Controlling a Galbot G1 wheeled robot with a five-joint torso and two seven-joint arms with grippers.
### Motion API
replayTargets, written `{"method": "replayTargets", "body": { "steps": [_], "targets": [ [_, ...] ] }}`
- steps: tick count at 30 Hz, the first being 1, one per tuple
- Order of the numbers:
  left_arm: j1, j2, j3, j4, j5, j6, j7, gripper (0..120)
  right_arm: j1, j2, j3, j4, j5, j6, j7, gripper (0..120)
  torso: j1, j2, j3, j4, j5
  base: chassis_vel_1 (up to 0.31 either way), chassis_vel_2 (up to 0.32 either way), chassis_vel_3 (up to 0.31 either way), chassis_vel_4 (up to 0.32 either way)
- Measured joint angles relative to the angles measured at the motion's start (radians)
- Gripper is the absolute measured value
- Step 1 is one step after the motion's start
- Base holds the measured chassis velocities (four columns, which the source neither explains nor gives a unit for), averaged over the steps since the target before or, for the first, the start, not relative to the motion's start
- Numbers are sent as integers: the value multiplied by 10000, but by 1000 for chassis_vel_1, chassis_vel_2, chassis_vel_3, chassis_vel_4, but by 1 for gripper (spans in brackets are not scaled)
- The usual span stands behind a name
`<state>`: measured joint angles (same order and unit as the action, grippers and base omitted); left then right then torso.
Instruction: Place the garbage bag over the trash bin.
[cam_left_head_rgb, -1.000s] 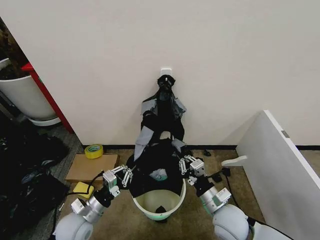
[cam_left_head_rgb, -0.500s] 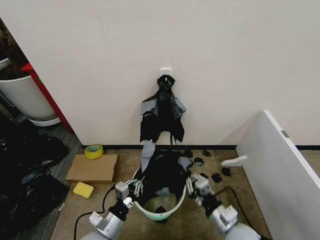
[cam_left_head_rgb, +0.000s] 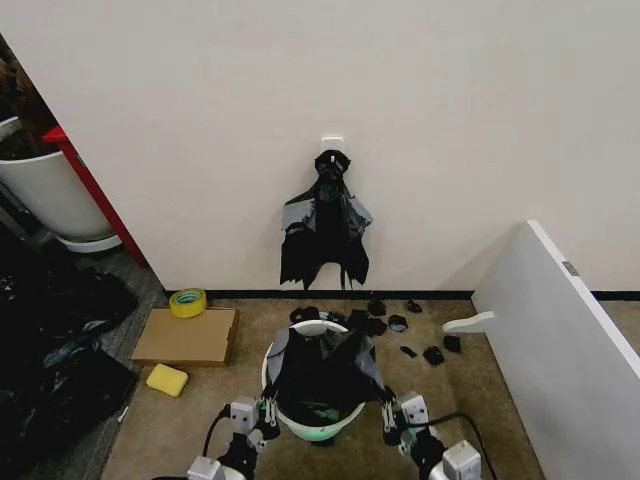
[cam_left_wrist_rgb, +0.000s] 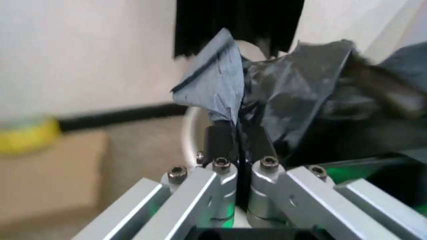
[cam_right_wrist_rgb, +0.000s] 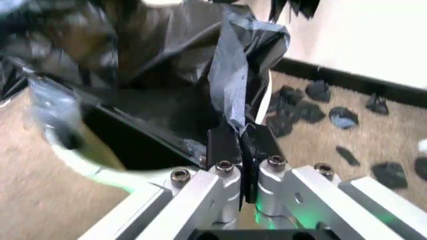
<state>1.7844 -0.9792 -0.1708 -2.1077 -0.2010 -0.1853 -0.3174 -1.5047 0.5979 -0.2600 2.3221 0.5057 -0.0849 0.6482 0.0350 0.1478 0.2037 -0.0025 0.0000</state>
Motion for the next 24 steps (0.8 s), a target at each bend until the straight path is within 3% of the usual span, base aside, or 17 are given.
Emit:
{"method": "replayTargets", "body": {
  "steps": [8,17,24],
  "targets": [
    [782,207,-938,-124,2035,-128,-266,0,-241,25,-87,451,91,-1015,741,0,0,0,0,1,-1,0,0,0,0],
    [1096,354,-736,102,2429,358,-795,0,-333,520,-229,-441,-823,-1190,858,0,1,0,1,-1,0,0,0,0,0],
    [1377,414,-382,309,2505,422,-812,0,-290,693,-329,-1746,-3481,-784,229,0,1,0,0,0,0,0,0,0,0]
  ]
}}
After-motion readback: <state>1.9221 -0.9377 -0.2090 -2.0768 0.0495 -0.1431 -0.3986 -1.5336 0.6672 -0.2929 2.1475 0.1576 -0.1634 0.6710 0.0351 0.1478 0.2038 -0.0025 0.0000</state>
